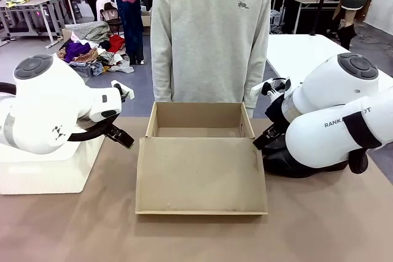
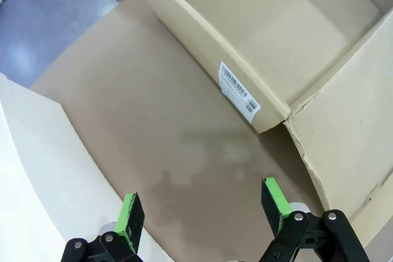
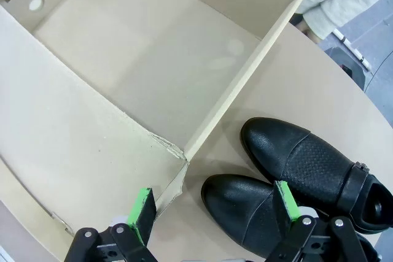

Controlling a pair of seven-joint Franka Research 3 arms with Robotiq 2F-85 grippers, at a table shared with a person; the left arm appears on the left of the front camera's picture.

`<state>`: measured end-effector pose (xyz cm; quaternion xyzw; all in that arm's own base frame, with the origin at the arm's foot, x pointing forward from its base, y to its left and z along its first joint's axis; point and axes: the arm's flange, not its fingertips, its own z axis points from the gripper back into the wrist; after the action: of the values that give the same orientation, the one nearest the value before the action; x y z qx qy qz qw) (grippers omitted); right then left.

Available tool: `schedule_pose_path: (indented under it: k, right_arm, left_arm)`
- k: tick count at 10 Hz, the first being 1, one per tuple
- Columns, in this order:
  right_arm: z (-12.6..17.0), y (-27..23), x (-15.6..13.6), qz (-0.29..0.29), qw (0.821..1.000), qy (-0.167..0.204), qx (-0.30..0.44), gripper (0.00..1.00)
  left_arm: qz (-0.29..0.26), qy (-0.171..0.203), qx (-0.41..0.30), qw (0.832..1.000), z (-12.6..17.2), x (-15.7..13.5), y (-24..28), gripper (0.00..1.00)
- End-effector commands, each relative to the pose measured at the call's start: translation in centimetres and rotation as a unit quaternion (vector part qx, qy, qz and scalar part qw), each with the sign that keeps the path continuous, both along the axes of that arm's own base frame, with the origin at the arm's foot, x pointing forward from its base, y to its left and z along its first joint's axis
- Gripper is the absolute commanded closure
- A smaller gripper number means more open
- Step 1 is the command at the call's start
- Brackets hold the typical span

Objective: Pack the shoes into the box.
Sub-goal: Place one shoe of the Shoes into the Shoes Box.

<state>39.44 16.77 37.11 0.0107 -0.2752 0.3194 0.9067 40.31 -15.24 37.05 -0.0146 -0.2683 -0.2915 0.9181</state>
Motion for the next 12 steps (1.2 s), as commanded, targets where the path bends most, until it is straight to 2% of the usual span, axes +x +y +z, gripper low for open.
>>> schedule_pose_path:
  k: [1, 4, 6, 10, 12]
  right_arm:
    - [0.0, 0.0, 0.0, 0.000, 1.000, 0.000, 0.000, 0.00]
    - [0.0, 0.0, 0.0, 0.000, 1.000, 0.000, 0.000, 0.00]
    - [3.4, -1.1, -0.1, -0.010, 1.000, -0.006, 0.022, 0.00]
    - [10.1, -2.7, -1.8, 0.034, 0.999, -0.008, 0.014, 0.00]
    - [12.2, -3.1, -2.5, 0.051, 0.999, -0.008, 0.004, 0.00]
  left_arm:
    - [0.000, 0.000, 0.000, 1.000, 0.0, 0.0, 0.1, 0.00]
    - [0.000, 0.000, 0.000, 1.000, 0.0, 0.0, 0.0, 0.00]
    - [-0.016, -0.033, 0.017, 0.999, 3.9, -0.8, -0.5, 0.00]
    - [-0.045, -0.043, 0.037, 0.997, 10.4, -2.4, -2.1, 0.00]
    - [-0.040, -0.051, 0.038, 0.997, 12.9, -3.3, -1.9, 0.00]
